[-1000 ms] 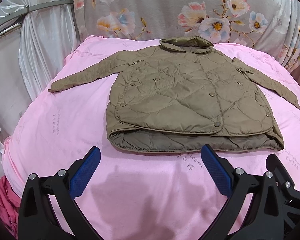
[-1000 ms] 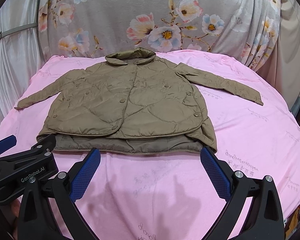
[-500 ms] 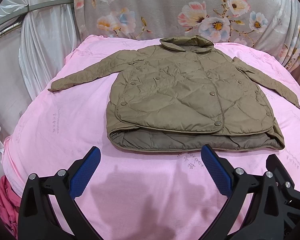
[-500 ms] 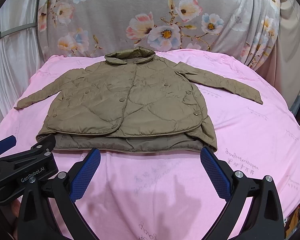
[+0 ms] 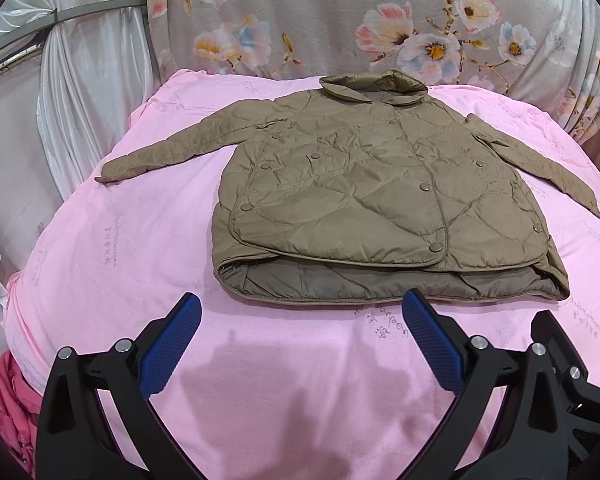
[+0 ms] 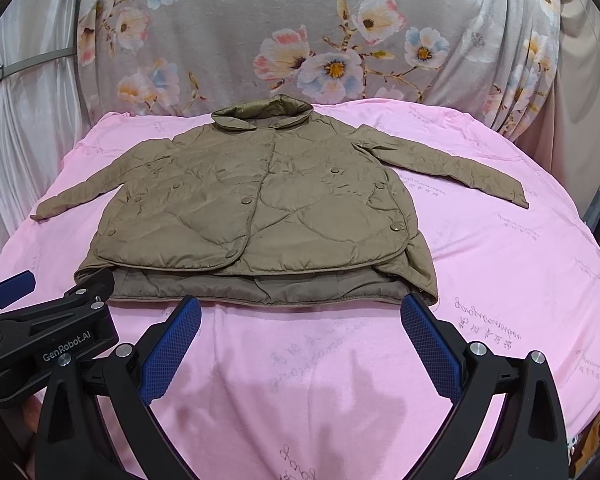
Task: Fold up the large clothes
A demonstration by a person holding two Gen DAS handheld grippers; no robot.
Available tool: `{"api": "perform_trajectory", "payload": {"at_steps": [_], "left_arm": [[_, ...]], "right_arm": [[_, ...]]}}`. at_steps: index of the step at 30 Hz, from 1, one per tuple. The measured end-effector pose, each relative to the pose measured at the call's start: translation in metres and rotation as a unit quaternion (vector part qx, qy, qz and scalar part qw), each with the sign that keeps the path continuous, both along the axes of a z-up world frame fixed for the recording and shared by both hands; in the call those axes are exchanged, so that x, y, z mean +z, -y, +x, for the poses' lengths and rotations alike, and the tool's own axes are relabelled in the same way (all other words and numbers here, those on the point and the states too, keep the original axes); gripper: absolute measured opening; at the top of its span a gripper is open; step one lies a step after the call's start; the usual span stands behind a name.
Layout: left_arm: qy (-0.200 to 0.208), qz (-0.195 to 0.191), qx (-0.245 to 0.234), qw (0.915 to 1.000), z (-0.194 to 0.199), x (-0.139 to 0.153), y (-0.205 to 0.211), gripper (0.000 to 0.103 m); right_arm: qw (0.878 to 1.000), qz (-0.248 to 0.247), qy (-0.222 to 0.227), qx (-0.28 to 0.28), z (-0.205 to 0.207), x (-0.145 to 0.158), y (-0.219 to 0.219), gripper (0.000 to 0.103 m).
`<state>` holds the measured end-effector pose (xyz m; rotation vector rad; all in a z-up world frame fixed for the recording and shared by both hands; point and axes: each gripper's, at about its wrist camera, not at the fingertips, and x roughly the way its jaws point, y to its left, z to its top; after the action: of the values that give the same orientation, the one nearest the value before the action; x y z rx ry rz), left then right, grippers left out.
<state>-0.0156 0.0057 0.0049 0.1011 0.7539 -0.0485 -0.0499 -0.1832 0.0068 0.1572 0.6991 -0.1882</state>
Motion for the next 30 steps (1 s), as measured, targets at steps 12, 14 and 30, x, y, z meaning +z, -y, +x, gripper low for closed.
{"api": "perform_trajectory", "payload": {"at_steps": [12,14,30], "left_arm": [[-0.001,0.000,0.000,1.0000,0.000,0.000,-0.001,0.098],[-0.002,-0.001,0.000,1.0000,0.000,-0.001,-0.002,0.098],[-0.021,-0.002,-0.009,0.9997,0.015,-0.018,0.005,0.098]], "right_arm": [[1.000,0.004,-0.003,0.003,0.002,-0.002,0.000,0.098],[1.000,0.004,-0.003,0.004,0.003,-0.002,-0.001,0.098],[1.000,0.026,-0.013,0.013,0.013,-0.017,0.007,0.098]]}}
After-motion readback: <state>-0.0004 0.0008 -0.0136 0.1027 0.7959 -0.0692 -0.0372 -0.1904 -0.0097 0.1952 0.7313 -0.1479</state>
